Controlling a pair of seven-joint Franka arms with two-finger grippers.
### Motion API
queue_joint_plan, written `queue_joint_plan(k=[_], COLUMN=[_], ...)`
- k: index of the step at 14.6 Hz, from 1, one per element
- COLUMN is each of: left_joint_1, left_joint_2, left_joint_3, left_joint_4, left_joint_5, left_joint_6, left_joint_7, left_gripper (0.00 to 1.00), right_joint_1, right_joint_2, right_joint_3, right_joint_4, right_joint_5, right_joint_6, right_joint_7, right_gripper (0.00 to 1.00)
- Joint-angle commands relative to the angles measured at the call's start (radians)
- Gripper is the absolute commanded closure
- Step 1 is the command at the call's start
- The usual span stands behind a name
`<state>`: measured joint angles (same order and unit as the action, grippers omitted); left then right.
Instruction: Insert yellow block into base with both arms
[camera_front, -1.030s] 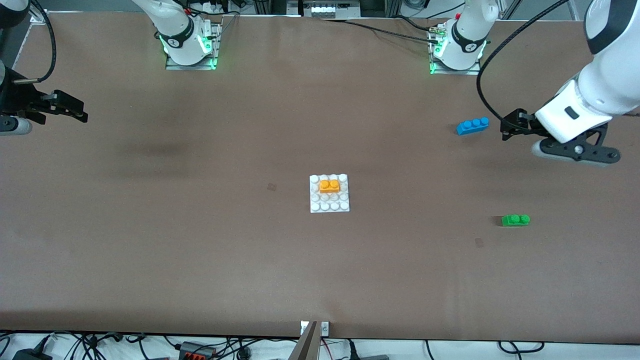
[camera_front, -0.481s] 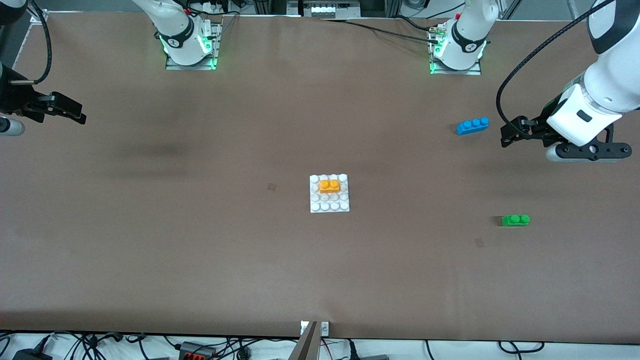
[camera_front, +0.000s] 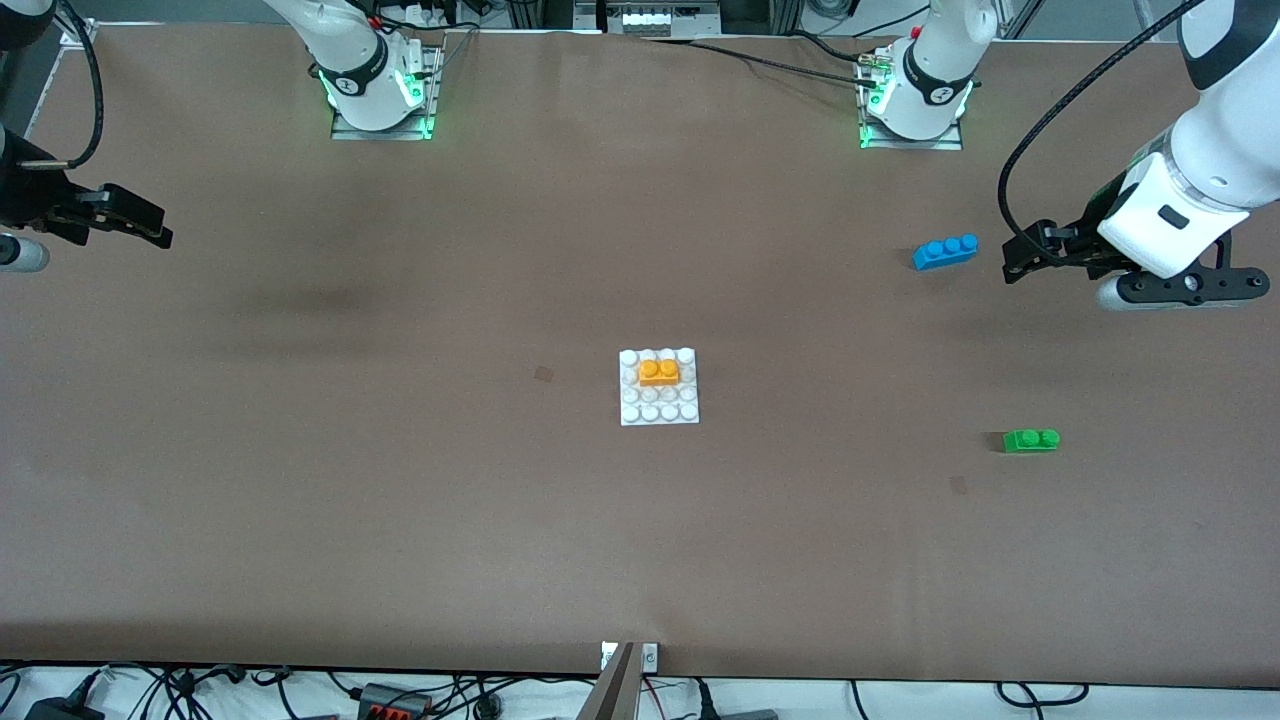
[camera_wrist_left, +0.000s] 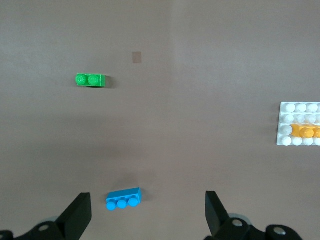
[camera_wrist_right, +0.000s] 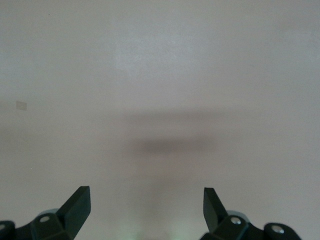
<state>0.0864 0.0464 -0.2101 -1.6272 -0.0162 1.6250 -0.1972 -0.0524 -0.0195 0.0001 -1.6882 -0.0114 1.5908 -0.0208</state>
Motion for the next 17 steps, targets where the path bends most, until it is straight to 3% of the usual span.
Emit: queue_joint_plan(k=[1, 17], left_joint_1=[0.01, 0.018], left_joint_2=[-0.028, -0.019], left_joint_3=[-0.002, -0.003], left_joint_4=[-0.026, -0.019], left_joint_5=[-0.025, -0.027], left_joint_6=[-0.001, -0.008], left_joint_7=[-0.011, 0.001], left_gripper=[0.0, 0.0], right_joint_1=[0.005, 0.005], right_joint_2=[0.0, 0.0], right_joint_3=[0.001, 0.001], right_joint_4=[0.016, 0.016], right_joint_5=[-0.002, -0.002], right_joint_6=[-0.017, -0.017], right_joint_7=[0.019, 0.019], right_gripper=[0.0, 0.0])
